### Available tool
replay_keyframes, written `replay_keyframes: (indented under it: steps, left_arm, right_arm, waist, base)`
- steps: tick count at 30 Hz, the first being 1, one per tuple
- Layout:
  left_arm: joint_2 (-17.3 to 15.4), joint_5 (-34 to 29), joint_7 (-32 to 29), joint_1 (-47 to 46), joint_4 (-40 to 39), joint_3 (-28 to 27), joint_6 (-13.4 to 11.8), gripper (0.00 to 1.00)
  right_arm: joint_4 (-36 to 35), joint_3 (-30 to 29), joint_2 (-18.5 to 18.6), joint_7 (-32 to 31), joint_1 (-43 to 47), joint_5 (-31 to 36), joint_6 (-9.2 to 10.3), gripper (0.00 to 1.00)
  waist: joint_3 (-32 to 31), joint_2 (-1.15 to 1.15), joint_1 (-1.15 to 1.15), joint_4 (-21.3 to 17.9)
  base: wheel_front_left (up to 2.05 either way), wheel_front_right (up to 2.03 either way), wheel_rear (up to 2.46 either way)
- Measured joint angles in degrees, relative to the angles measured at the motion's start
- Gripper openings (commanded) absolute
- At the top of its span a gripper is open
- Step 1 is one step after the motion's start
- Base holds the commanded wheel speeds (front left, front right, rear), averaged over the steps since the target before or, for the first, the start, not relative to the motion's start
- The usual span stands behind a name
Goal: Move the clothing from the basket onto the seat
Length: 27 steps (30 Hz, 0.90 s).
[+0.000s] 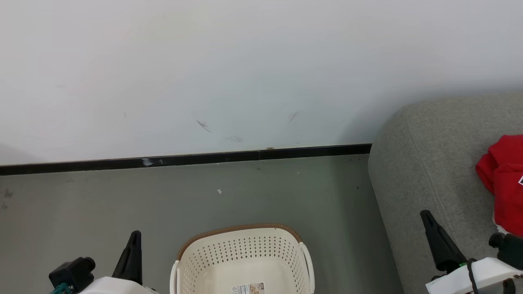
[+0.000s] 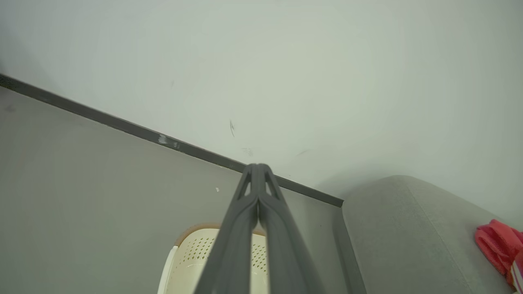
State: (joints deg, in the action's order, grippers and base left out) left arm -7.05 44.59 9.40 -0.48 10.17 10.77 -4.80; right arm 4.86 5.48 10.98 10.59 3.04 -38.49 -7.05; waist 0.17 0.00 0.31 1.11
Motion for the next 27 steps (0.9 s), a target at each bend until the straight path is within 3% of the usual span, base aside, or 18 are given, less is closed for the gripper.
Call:
replay_keyframes:
  steps: [15,27]
  left_arm:
    - [0.7,9.11,-2.87,-0.03,0.03,-2.68,1.49,0.0]
    - [1.38,17.0,-5.35,-0.12,0.2,-4.86,2.87,0.0]
  right_arm:
    - [1.72,-1.45,-0.73,-2.4,-0.15,-10.93,0.0,0.0]
    - [3.56,-2.78,-1.56,-4.16,-1.55,-20.41,0.0,0.0]
  waist:
    - [-0.4,0.0,0.2,-0.2]
    - [-0.35,0.0,-0.04,-0.38]
  base:
    - [0.0,0.0,0.0]
    - [0.0,0.0,0.0]
